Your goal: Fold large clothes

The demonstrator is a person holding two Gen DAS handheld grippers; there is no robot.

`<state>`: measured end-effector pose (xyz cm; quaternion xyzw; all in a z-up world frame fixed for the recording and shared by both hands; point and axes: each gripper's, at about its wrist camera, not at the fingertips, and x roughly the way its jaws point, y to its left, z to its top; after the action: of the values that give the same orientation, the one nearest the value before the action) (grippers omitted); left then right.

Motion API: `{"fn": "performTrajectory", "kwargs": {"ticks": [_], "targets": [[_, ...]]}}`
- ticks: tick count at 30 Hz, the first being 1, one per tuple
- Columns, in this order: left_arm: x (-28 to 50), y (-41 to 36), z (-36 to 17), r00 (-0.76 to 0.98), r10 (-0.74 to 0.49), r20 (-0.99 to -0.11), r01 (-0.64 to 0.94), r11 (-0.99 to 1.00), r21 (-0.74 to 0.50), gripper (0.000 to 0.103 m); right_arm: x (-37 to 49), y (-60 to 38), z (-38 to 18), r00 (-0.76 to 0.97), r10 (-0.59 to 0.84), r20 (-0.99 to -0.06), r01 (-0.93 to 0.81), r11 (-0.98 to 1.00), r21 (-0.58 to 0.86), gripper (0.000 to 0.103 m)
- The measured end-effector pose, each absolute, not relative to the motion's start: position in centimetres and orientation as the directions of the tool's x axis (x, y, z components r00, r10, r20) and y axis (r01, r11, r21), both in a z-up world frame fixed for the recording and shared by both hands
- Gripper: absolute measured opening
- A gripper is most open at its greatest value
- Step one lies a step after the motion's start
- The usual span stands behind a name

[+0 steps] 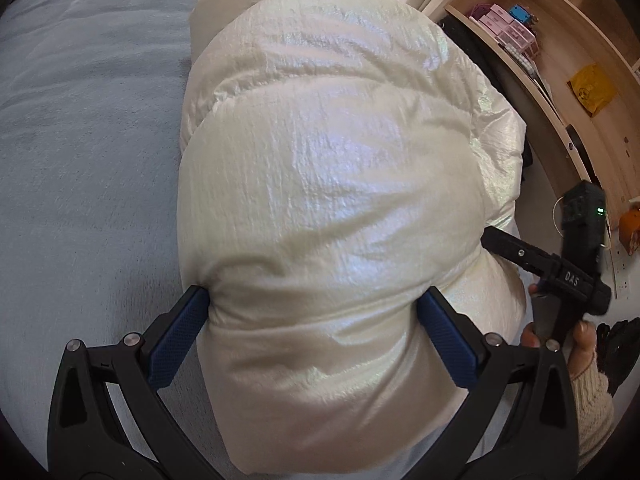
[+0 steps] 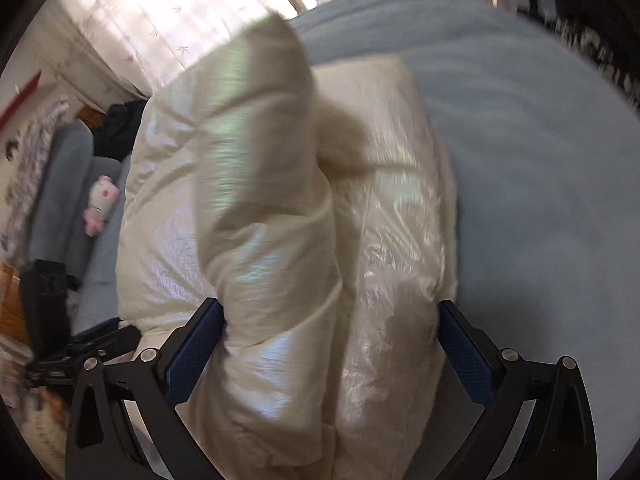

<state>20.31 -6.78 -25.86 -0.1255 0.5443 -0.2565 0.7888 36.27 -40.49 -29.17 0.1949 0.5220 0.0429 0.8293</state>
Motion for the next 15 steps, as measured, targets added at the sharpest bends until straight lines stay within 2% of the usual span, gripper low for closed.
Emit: {"fn": "performTrajectory", "kwargs": {"ticks": [4, 15], "targets": [[21.5, -6.5, -26.7, 0.261, -0.563, -0.784, 0.265, 0.823, -0.502, 0.103, 36.9, -42.1, -31.1, 0.427, 0.400, -0.811, 0.148, 0.854, 0.499, 0.103], [23.3, -4.0, -30.3, 0.130, -0.700, -0.703, 0.159, 0.714, -0.682, 0.103, 38.2, -44.5, -32.5, 0.389, 0.565, -0.728, 0.110, 0.756, 0.646, 0.103]]}}
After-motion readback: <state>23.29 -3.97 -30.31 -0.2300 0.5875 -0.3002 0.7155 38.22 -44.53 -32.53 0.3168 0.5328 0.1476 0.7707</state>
